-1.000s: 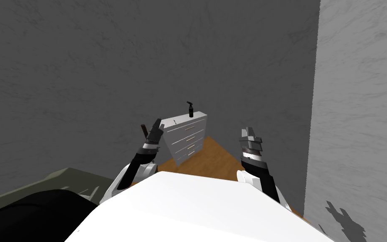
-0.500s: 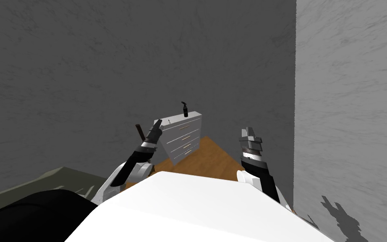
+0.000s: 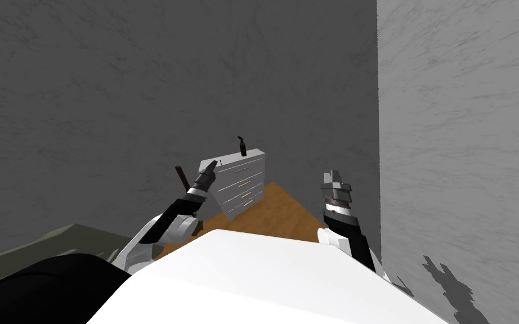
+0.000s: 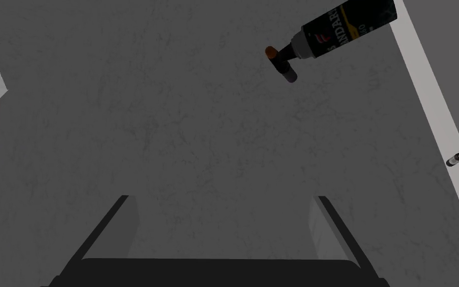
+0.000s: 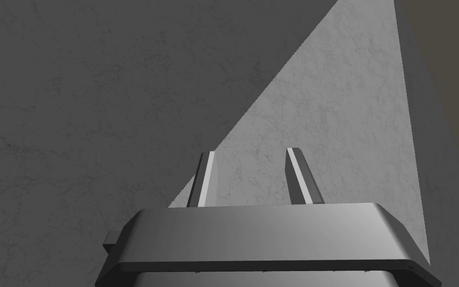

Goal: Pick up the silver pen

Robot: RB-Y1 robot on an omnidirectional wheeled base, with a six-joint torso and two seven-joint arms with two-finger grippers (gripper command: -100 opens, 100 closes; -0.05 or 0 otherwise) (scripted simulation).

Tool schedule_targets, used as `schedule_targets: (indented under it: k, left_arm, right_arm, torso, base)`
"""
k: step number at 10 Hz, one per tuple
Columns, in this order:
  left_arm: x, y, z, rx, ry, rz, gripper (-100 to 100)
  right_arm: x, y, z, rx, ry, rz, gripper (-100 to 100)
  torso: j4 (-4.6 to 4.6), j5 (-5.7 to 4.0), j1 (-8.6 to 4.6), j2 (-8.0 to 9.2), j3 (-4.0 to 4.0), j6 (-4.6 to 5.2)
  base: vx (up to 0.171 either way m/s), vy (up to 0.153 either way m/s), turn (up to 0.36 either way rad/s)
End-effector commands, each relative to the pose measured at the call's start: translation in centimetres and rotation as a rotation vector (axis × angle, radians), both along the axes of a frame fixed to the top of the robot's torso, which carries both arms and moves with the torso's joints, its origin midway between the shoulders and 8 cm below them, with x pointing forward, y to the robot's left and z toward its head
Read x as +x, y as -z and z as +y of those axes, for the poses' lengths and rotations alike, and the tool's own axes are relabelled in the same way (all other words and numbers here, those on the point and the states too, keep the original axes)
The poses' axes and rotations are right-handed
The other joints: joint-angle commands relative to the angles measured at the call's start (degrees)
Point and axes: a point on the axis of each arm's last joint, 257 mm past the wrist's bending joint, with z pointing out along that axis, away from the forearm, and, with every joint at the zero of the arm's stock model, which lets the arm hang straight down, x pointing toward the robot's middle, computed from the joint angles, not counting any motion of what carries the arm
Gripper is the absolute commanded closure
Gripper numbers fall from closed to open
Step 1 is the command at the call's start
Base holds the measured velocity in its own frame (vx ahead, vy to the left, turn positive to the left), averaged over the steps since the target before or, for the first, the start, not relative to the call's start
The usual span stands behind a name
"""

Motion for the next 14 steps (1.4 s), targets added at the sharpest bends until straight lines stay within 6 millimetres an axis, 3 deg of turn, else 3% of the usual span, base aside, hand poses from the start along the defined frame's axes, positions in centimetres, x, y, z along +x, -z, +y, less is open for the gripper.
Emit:
schedule_targets:
  k: [1,14]
  left_arm:
    - [0.4,0.9,0.5,0.008,-0.011,0.046,-100]
    - [2.1,4.1,4.8,0.133,-0.056,0.349,-100]
  right_arm:
    - [0.0,0.0,0.0,0.000,0.000,0.000,0]
    - [0.0,0.0,0.0,0.000,0.000,0.000,0]
  torso:
    - [0.00,0.00,0.00,0.00,0.00,0.00]
    - [-0.03,0.08,0.40,-0.12,-0.07,-0.02]
  base:
    - [-0.016,-0.112,-0.008]
    - [0.005,-0.078,-0.026]
